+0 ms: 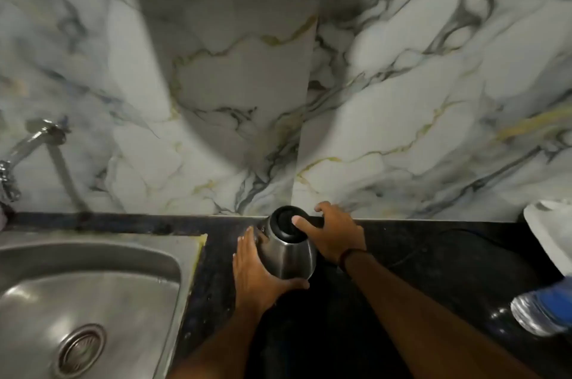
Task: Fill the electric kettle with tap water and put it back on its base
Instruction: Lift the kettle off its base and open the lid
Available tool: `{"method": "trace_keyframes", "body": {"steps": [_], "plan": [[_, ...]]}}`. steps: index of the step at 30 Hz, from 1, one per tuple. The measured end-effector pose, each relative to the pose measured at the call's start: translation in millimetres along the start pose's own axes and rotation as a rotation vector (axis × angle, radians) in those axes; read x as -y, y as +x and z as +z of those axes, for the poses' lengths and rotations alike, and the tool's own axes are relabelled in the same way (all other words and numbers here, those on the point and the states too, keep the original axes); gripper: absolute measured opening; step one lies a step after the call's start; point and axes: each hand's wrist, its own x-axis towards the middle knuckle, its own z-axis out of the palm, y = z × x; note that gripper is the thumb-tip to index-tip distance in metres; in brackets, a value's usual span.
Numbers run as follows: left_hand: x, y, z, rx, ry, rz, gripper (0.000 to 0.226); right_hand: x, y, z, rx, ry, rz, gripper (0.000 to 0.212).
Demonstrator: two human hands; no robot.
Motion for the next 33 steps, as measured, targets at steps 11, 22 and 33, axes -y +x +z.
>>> {"method": "trace_keyframes", "body": {"steps": [11, 22, 33], "plan": [[3.5, 8.5, 25.3, -0.041, -0.199, -0.083, 0.137, 3.0, 25.4, 13.3, 0.054, -0.087, 0.023, 0.081], [-15.2, -4.3, -52.4, -0.093, -0.167, 0.085, 0.135, 30.3, 1.1, -44.9, 0.286, 0.485, -0.059, 0.063], [15.5, -64.0, -211.5, -0.255, -0.053, 0.016, 0.168, 147.1, -73.7, -2.0, 0.47, 0.979, -0.079, 0.049]]}}
